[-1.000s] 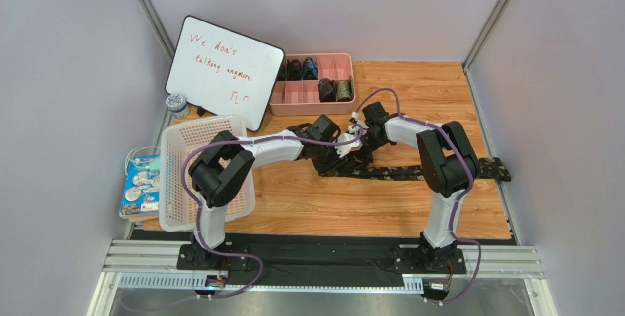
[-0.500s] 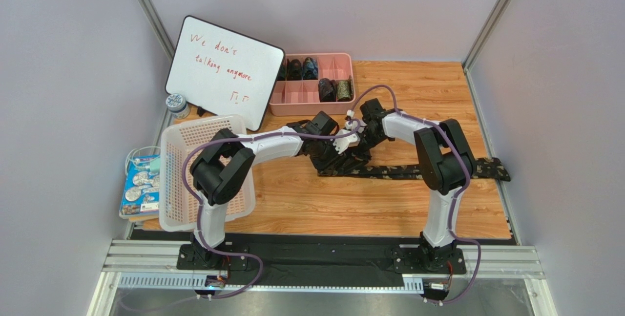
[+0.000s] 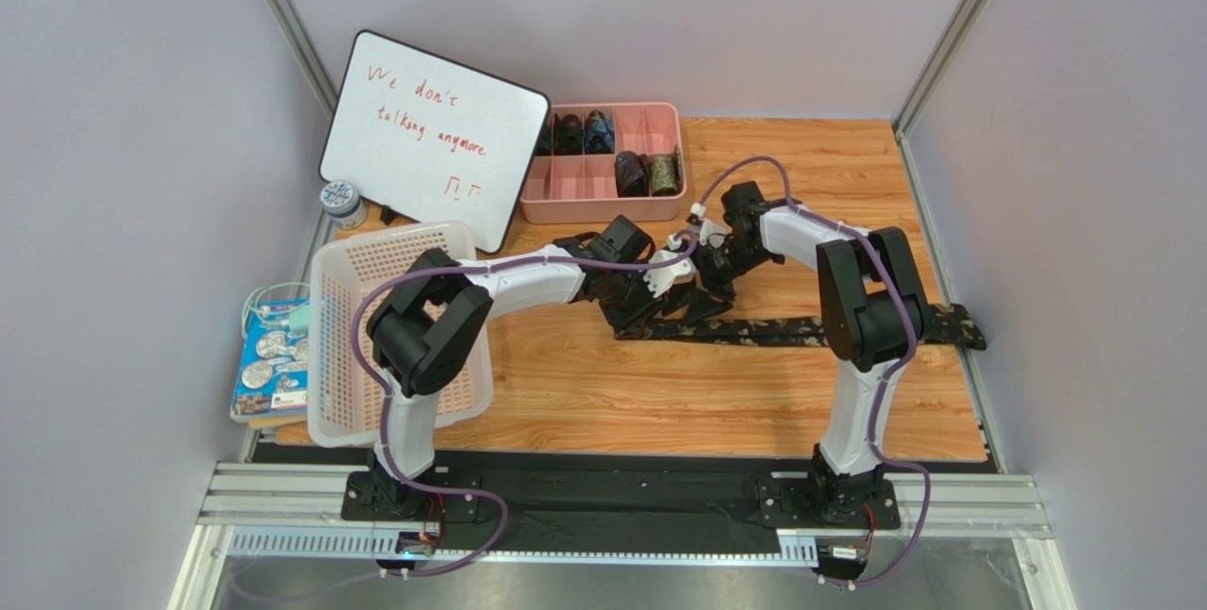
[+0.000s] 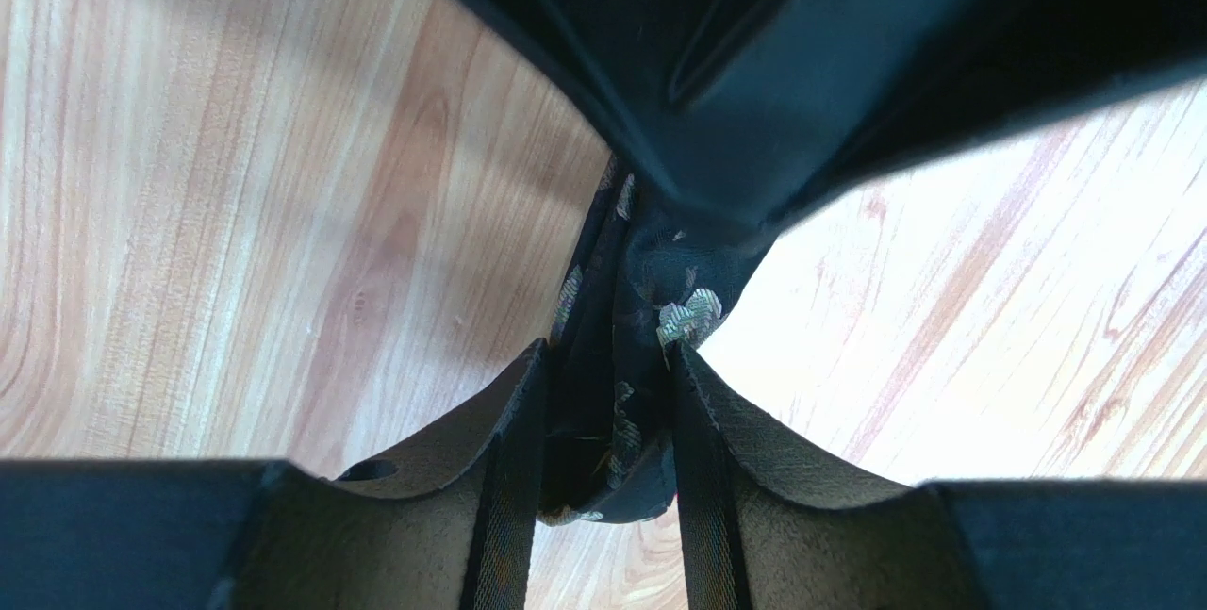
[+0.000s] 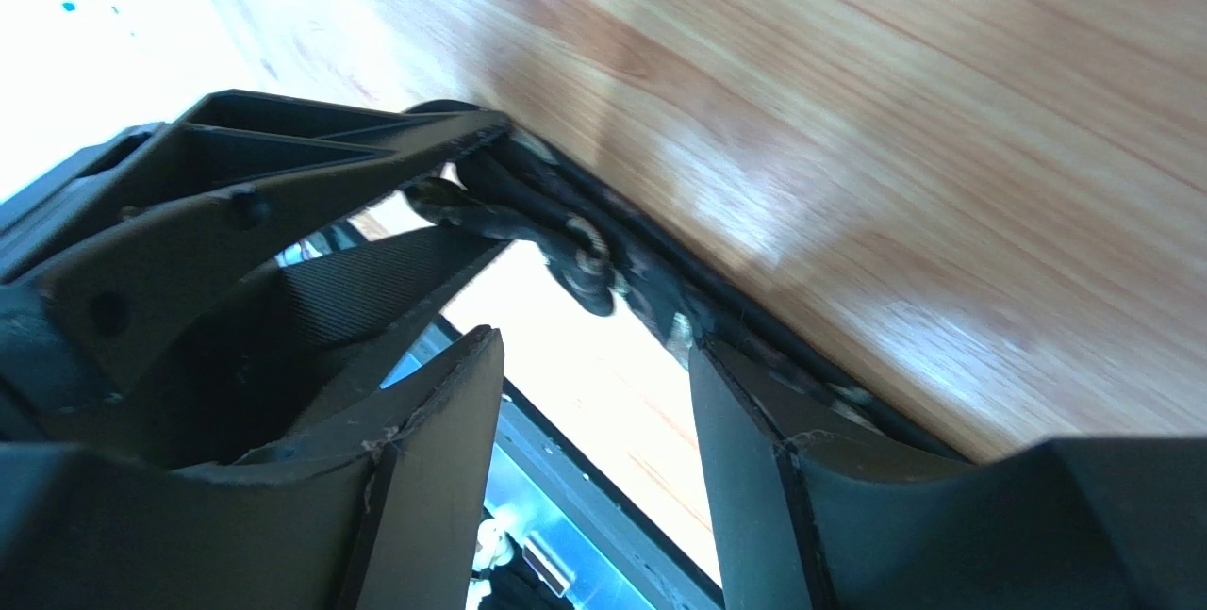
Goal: Roll the ties
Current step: Roll the tie at the center of the board.
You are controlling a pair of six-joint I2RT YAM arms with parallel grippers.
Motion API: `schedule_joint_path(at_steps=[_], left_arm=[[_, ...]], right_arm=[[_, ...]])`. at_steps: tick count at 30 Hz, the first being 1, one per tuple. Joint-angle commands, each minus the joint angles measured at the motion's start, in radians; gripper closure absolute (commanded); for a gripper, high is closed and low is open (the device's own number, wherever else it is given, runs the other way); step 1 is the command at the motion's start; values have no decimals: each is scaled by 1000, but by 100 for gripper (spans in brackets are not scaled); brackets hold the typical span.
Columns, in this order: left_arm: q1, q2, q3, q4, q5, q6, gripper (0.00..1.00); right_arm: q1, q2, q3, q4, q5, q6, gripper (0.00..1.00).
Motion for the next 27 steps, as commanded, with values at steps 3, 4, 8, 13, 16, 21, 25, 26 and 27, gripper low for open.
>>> schedule_joint_path(at_steps=[3,4,8,13,16,21,25,26,27], left_arm=[[1,32,-50,-12,-24,18,57],[-1,32,-52,-12,-24,15,57],[-1,34,-55,-12,-20,10,57],[-1,32,-55,-13,-14,6,57],[-1,26,-56,-12,-6,4,57],[7,-1,-45,-15,14,-31,53],[28,-78,-59,11,22,-132,42],[45,-98,-77,20,26,-161,41],[53,-145,-91,48,26,-192,40]], right_arm=[[47,-16,-18,93,-35,43,45],[54,-19,-29,105,-24,51,45],[88,-14,-35,152,31,62,47],[110,18,-43,171,84,68,53],[119,30,-58,185,122,74,59],[133,50,-70,166,218,59,75],[136,72,-69,143,298,59,81],[134,81,-66,139,304,59,81],[136,84,-59,134,311,59,82]])
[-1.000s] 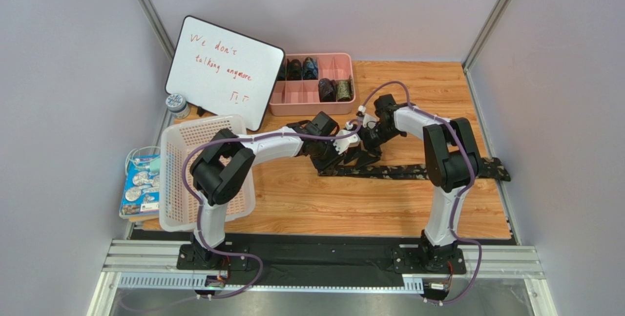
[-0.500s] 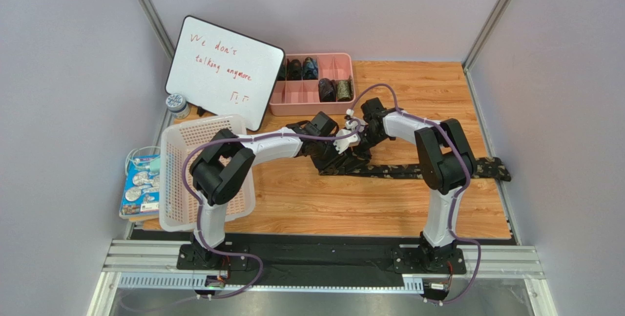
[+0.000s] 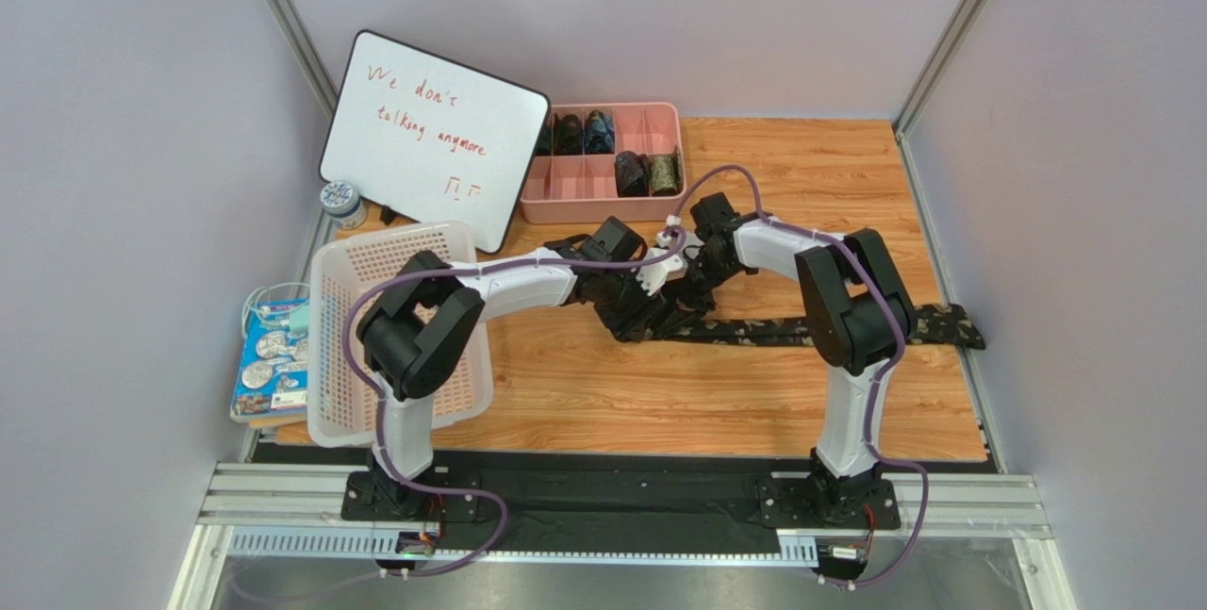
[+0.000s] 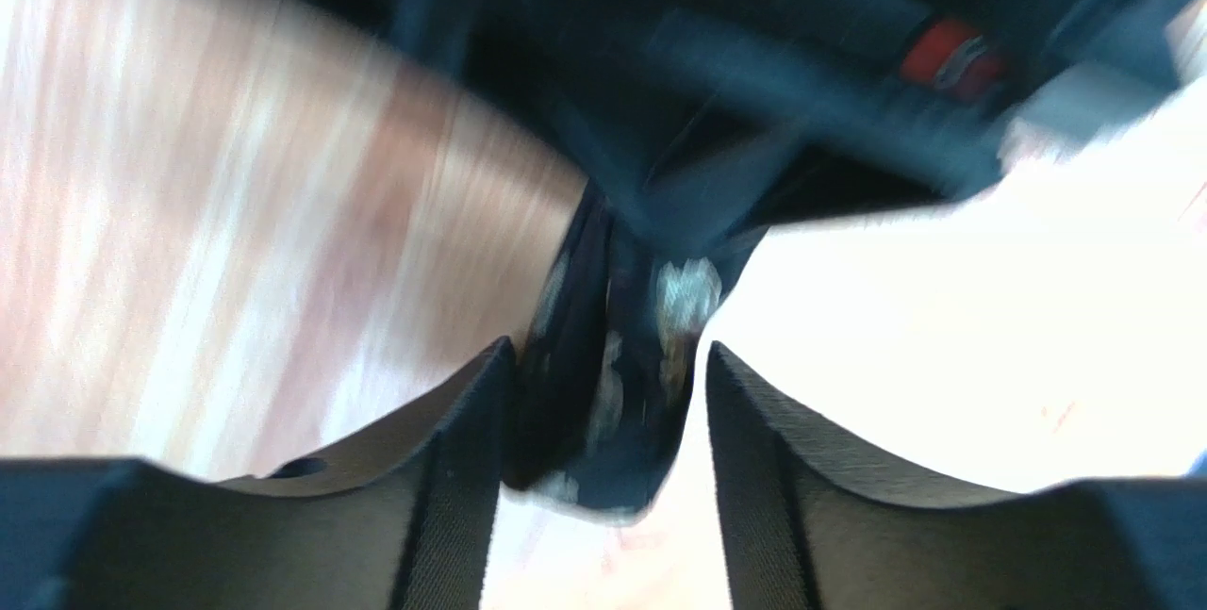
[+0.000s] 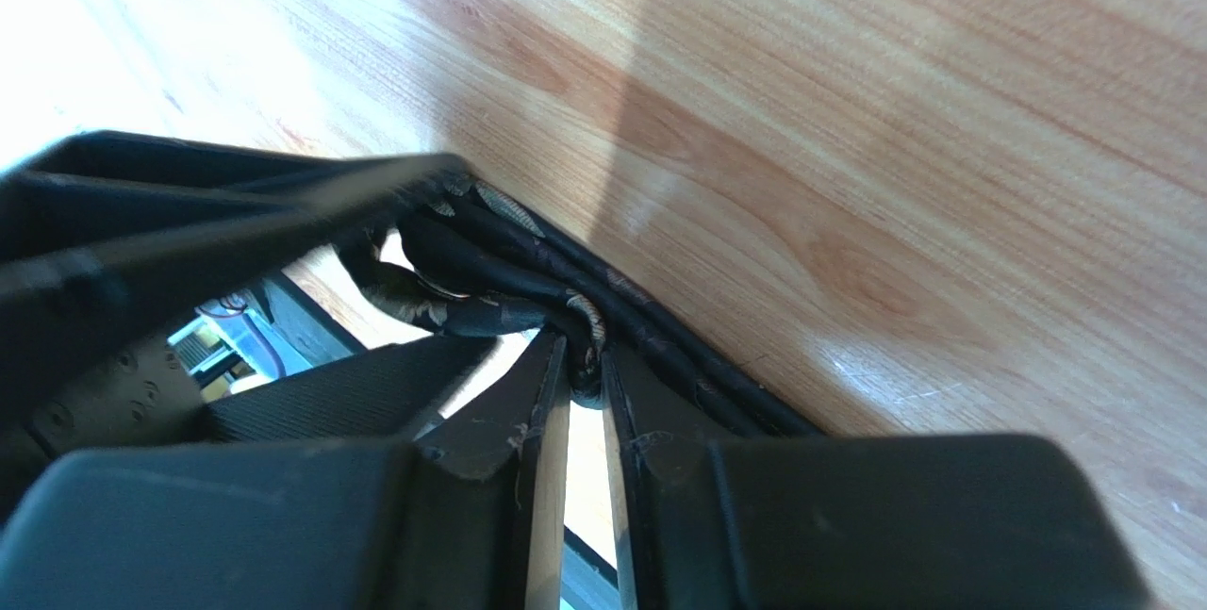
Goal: Roll the ties
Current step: Roll the tie at the center of the board.
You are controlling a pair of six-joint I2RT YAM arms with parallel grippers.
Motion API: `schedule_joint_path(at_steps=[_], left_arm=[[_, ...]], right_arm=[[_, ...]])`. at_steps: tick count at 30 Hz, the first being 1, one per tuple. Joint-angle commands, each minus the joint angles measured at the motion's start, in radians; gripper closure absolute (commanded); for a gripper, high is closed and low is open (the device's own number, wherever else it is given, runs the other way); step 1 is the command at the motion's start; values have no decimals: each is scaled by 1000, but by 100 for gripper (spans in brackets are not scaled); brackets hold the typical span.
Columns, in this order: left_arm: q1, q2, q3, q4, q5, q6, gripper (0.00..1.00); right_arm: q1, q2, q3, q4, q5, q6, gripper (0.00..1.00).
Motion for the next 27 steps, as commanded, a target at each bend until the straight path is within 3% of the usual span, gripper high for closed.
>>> schedule_joint_path(at_steps=[1,6,17,20,24,27], left_arm=[[48,-138,-82,25,8,-152,39],[121,-241,-185,120,8,-422,38],[164,-168,-253,210,90,-612,37],[175,-166,-274,265,116,-667,44],[181,-193,-302,347,137,-721,64],[181,-200,-311,398,175,-767,72]], right_arm=[[16,75,-9,-1,195,-20,82],[16,84,-3,-6,190,-17,82],[18,95,0,-9,184,-20,82],[18,100,4,-14,187,-18,82],[18,101,6,-12,192,-17,82],[19,101,6,-12,193,-15,82]])
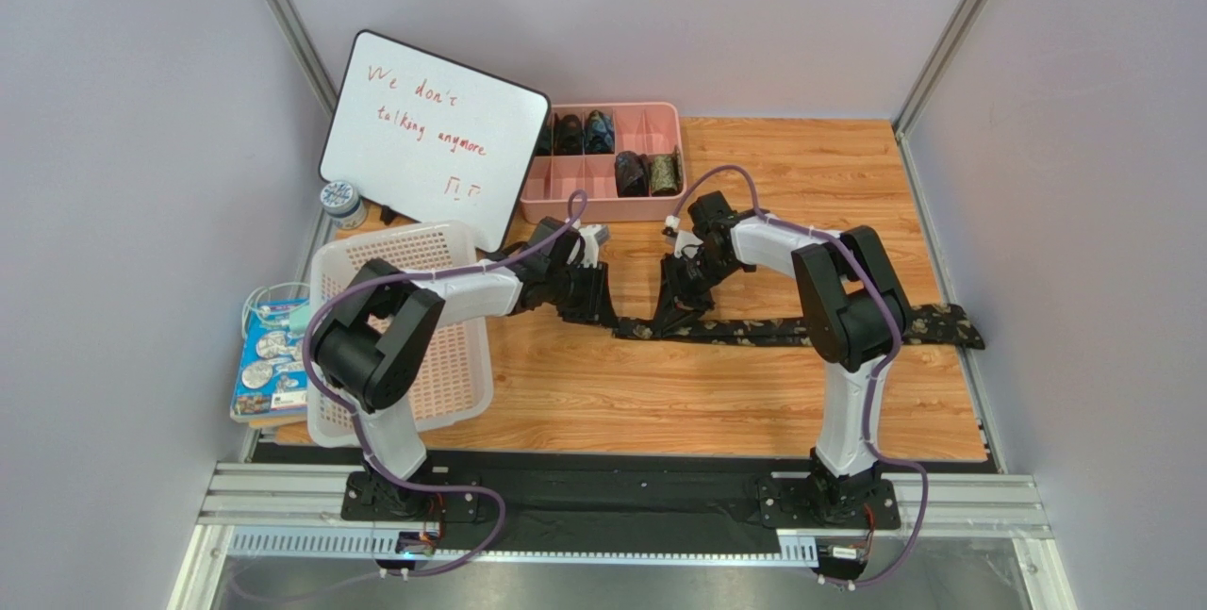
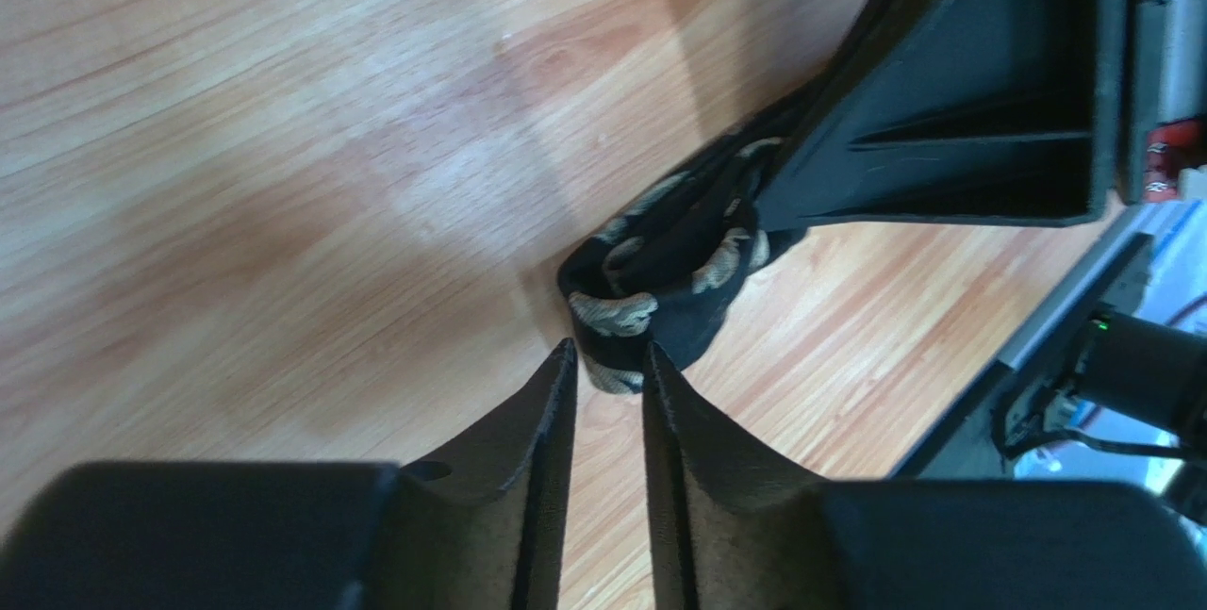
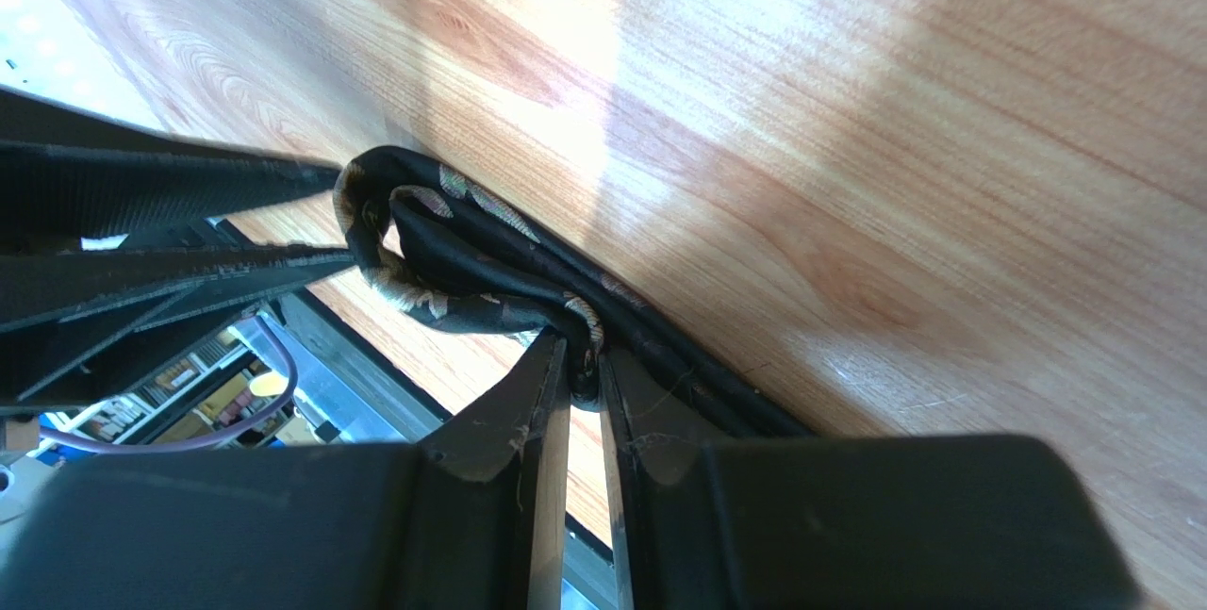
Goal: Roll the ties
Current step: Roll the tie at the center of the board.
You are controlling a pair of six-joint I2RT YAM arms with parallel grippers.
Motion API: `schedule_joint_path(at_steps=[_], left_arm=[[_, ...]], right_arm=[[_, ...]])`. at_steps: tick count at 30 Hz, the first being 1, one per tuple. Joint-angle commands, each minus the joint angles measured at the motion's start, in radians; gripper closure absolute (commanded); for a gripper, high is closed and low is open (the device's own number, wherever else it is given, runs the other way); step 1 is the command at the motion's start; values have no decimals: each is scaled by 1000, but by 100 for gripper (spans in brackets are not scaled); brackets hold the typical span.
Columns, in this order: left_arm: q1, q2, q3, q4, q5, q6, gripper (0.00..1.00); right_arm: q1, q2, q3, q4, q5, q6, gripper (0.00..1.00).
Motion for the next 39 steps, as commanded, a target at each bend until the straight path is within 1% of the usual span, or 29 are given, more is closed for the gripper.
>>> schedule_joint_path(at_steps=[1,4,7,14,17,18,19,20,21,22,23,25,28,33,36,39], left_arm=[[1,-33,-2,132,78,-103,72],[-1,-23,7,141,98,-126,74],[-1,-19,11,147,100,-140,78],[-4,-23,10,173,111,-156,97],[-11,-17,24,159,112,-157,97],[-11,-17,24,150,103,-159,93],[-10,-28,25,114,62,-148,71],[-10,-37,25,87,33,-145,62],[-7,-46,18,83,2,-145,56],[-2,-65,11,32,-33,-145,46],[-2,-74,-2,17,-53,-145,43],[-2,-91,-15,-8,-93,-140,41],[-5,-70,-27,9,-75,-133,32],[-19,-33,-4,58,-25,-114,24],[-27,-1,16,55,-26,-119,24],[-39,23,36,28,-52,-119,28]], right_arm=[[15,78,-26,24,189,-33,82],[15,81,-26,23,191,-31,82],[17,82,-26,24,192,-30,82],[18,84,-23,26,194,-27,81],[18,85,-26,24,197,-28,81],[18,84,-26,26,200,-27,81],[18,84,-28,23,200,-30,81],[18,81,-29,23,200,-30,81],[17,79,-31,24,202,-31,81],[18,78,-31,23,202,-30,81],[18,76,-31,24,202,-28,81],[17,78,-29,23,203,-30,81],[17,79,-25,20,200,-27,81],[18,81,-26,20,199,-25,81],[18,82,-26,23,197,-24,81],[20,78,-26,21,199,-24,81]])
